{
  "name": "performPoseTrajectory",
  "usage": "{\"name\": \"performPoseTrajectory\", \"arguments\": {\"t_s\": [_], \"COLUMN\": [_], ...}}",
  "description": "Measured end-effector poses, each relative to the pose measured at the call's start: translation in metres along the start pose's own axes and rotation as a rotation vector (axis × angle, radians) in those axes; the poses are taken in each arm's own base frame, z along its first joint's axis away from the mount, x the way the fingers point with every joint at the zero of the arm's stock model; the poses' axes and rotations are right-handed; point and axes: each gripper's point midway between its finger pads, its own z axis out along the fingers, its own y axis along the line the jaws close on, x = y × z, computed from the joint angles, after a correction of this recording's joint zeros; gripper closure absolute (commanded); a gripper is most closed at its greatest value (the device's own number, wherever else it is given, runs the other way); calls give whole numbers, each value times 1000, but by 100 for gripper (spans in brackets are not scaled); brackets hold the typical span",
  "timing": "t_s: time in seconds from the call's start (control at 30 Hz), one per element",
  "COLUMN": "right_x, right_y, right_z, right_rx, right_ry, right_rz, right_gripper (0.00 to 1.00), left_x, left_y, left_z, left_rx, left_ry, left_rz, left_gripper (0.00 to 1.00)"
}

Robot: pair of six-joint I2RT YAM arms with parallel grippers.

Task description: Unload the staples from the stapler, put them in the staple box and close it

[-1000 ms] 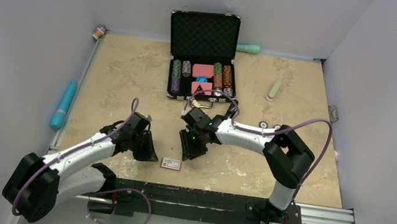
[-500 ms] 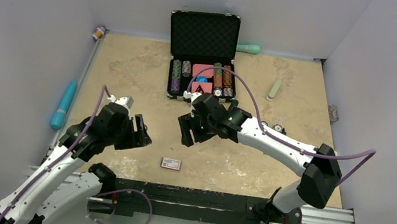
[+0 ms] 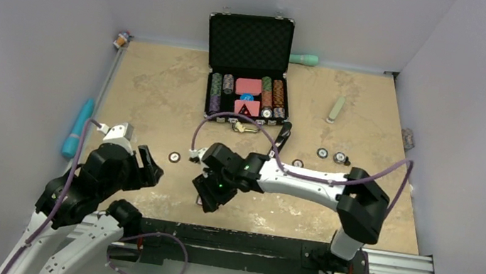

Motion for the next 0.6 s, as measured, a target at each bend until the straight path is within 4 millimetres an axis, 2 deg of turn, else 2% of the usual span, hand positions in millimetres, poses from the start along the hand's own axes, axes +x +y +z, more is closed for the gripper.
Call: {"name": "performPoseTrajectory", "arguments": {"t_s": [0.17, 0.27, 0.37, 0.6], "right_x": [30, 41, 39, 20], "right_y": [20, 25, 25, 21], "right_z": [39, 54, 64, 88], "right_rx": [-55, -73, -71, -40], "right_ry": [117, 157, 167, 145], "right_rz": [-28, -29, -22, -15], "right_gripper": [66, 72, 76, 78], "left_x": [-3, -3, -4, -3], "left_y": [3, 4, 4, 4], "left_z": [0, 0, 0, 0], "left_rx": [-12, -18, -21, -21], "left_ry": [-17, -20, -23, -22], "left_rz": [-1, -1, -1, -1], "left_gripper": [29, 30, 30, 31]}}
